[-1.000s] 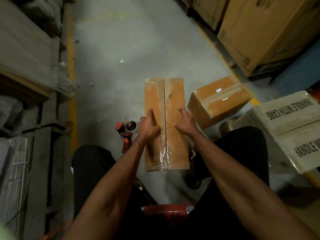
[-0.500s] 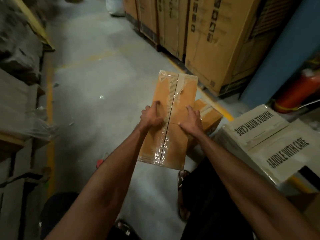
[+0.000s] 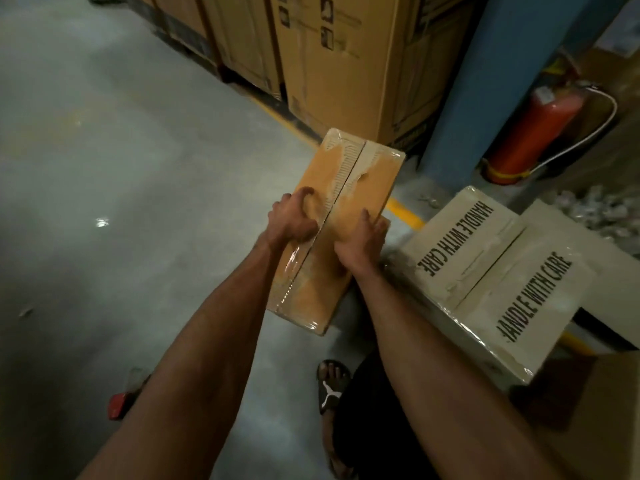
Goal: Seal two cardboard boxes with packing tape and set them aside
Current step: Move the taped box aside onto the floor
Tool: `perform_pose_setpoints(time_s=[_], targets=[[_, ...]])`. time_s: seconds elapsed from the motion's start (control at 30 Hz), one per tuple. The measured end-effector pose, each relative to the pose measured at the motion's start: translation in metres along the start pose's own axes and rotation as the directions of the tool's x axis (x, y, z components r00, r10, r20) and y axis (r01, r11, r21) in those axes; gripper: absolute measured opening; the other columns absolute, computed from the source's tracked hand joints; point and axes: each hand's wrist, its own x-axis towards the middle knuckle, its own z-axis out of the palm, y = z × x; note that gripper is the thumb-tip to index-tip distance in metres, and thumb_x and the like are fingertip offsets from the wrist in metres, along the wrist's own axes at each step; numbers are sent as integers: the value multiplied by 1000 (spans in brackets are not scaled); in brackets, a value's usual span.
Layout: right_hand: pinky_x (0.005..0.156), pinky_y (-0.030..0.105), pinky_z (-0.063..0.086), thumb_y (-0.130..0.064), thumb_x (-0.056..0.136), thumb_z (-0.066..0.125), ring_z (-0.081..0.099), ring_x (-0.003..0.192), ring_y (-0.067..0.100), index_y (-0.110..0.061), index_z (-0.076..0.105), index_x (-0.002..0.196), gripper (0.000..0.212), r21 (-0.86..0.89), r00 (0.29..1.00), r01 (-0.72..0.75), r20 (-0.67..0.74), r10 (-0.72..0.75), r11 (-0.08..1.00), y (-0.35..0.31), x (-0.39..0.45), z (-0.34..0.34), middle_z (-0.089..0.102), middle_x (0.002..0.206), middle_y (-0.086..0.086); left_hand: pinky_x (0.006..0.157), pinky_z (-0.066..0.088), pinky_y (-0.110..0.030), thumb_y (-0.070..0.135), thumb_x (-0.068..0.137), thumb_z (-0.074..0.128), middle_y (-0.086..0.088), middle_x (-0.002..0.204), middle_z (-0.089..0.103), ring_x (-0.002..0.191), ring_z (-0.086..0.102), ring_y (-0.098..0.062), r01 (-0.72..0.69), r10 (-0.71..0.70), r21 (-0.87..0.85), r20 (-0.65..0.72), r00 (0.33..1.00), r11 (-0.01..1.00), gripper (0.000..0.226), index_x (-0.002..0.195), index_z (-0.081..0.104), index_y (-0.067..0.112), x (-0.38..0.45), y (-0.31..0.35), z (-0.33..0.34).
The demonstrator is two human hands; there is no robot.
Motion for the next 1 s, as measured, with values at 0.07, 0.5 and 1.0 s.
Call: perform_pose_setpoints(time_s=[0.07, 0.5, 1.0], targets=[[121, 49, 27, -24, 83, 74, 16, 151, 41, -18, 21, 159, 92, 10, 999, -34, -10, 34, 999, 6, 15, 1, 16, 162, 23, 101, 50, -51, 30, 64, 67, -12, 133, 51, 116, 57, -36, -64, 63, 12, 11, 998, 998, 86, 146, 41, 36, 16, 12, 5], [103, 48, 46, -35, 92, 70, 43, 133, 41, -14, 28, 155, 78, -25, 996, -77, -47, 76, 997, 0, 18, 10, 31, 152, 19, 118, -7, -66, 27, 105, 38, 0, 171, 1, 157, -4, -33, -173, 165, 222, 53, 985, 959, 59, 155, 22, 52, 37, -6, 28], [100, 44, 43, -19, 93, 60, 48, 122, 34, -19, 55, 139, 46, -227, 909, 409, 11, -418, 884, -71, -74, 46, 52, 138, 10, 118, 26, -30, 11, 93, 58, -18, 149, 47, 145, 37, -30, -30, -61, -235, -371, 926, 971, 46, 139, 56, 8, -108, -152, 6]])
